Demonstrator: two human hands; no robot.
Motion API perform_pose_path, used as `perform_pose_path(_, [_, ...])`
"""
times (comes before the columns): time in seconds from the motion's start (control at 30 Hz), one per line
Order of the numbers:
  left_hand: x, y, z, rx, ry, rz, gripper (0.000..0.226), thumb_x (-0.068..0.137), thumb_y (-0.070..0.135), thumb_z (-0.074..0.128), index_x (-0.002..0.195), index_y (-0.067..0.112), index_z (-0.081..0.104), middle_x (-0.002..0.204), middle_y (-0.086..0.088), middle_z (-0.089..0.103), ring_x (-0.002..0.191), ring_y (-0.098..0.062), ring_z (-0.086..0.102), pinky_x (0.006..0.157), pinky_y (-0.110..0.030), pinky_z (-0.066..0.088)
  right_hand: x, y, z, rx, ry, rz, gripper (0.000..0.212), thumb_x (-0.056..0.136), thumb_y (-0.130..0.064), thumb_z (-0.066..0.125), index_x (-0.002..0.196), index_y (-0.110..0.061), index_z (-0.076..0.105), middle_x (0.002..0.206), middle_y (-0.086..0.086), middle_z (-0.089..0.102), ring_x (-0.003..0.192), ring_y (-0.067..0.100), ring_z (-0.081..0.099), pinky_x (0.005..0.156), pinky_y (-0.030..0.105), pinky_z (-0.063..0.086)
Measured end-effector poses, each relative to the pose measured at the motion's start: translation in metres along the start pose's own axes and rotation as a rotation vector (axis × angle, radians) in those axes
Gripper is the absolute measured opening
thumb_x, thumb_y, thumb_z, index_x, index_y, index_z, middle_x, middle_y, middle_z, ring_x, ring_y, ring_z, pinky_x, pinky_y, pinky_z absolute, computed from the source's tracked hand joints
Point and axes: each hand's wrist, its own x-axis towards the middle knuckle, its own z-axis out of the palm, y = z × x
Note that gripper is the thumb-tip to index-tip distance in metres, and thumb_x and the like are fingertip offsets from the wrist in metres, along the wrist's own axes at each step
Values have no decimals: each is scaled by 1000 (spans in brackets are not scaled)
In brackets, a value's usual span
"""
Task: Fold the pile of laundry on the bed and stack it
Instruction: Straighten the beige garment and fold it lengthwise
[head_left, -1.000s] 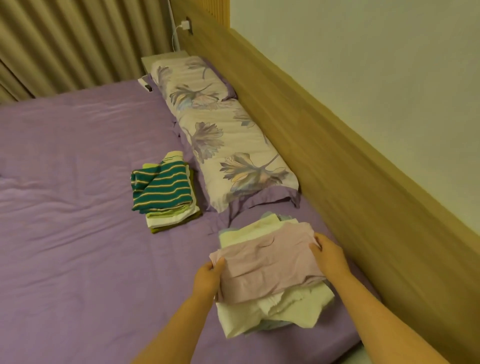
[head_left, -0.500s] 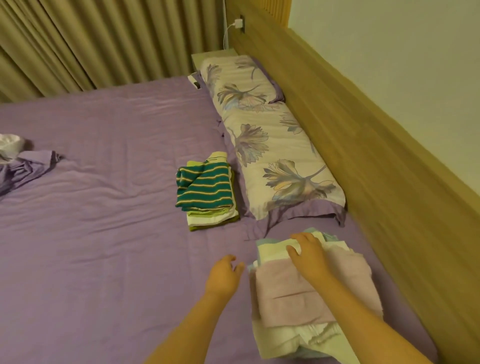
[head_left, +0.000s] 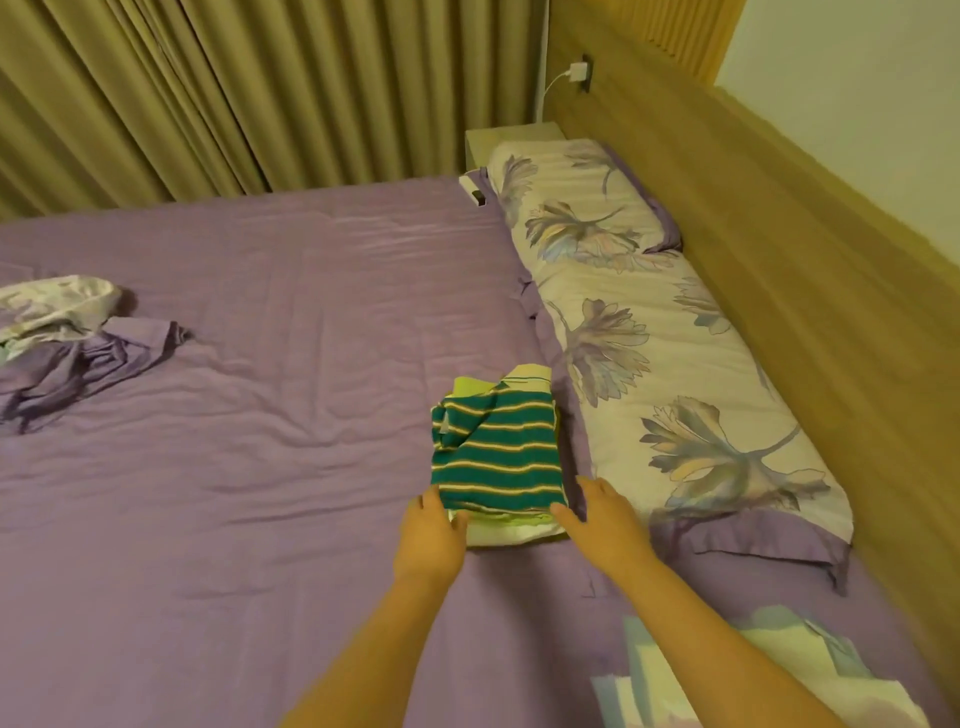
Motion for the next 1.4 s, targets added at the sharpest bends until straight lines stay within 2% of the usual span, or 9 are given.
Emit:
perform_pose_path(0.23, [98, 11, 26, -62, 20, -113, 82, 95, 42, 50, 152, 9, 1, 158, -13, 11, 142, -34, 21, 113, -43, 29, 97, -5, 47, -23, -72, 67, 79, 93, -56, 45, 152, -17, 9, 157, 11, 19, 141, 31, 23, 112, 43, 29])
perform_pose_path(0.33, [136, 5, 47, -271, -61, -262, 90, 90, 53, 52, 151, 8, 4, 153, -15, 26, 139, -35, 30, 112, -46, 32, 131, -1, 69, 52, -65, 146, 88, 90, -61, 45, 152, -17, 1, 155, 12, 20, 138, 33, 28, 108, 45, 33])
perform_pose_path(0.47, [166, -8, 73, -640, -186, -294, 70, 88, 53, 56, 142, 15, 32, 137, -6, 49, 124, -27, 48, 105, -38, 40, 164, 18, 90, 195, -59, 230, 95, 84, -67, 46, 151, -22, -5, 155, 13, 21, 137, 36, 31, 109, 51, 34])
perform_pose_path(0.67, [188, -24, 83, -653, -238, -228, 43, 78, 62, 61, 110, 35, 49, 106, 9, 57, 99, -14, 54, 88, -29, 44, 186, 35, 107, 463, -60, 168, 86, 84, -63, 49, 150, -32, 3, 151, 6, 32, 135, 28, 36, 110, 50, 35])
perform_pose_path(0.83, [180, -22, 74, -816, -314, -273, 67, 69, 57, 71, 125, 26, 49, 119, 1, 62, 108, -20, 59, 96, -39, 50, 179, 34, 96, 629, -143, 175, 92, 77, -60, 63, 149, -40, 9, 146, -3, 38, 131, 23, 41, 108, 48, 39])
perform_pose_path(0.97, [167, -21, 54, -988, -517, -399, 70, 63, 53, 75, 122, 22, 55, 109, -6, 71, 99, -25, 68, 78, -37, 57, 161, 27, 78, 929, -226, 309, 102, 62, -51, 79, 146, -35, 23, 137, -1, 49, 121, 24, 51, 103, 48, 44])
perform_pose_path(1.13, [135, -21, 42, -1076, -609, -470, 64, 67, 49, 74, 120, 17, 57, 103, -9, 73, 91, -26, 71, 67, -35, 57, 123, 17, 59, 1030, -327, 389, 70, 61, -42, 81, 124, -23, 58, 114, 6, 69, 105, 28, 64, 96, 47, 50])
perform_pose_path(1.3, [92, -8, 15, -1175, -620, -431, 58, 74, 45, 71, 122, 16, 57, 109, -12, 71, 94, -28, 70, 69, -36, 58, 89, -1, 23, 999, -340, 362, 53, 62, -41, 81, 109, -21, 65, 97, 5, 74, 91, 25, 70, 80, 39, 57])
perform_pose_path(1.4, [58, 7, -8, -1201, -600, -370, 55, 75, 43, 70, 122, 16, 58, 109, -12, 71, 93, -28, 71, 67, -36, 58, 61, -14, -4, 993, -329, 343, 46, 72, -36, 79, 112, -17, 64, 99, 8, 74, 93, 28, 70, 84, 43, 56])
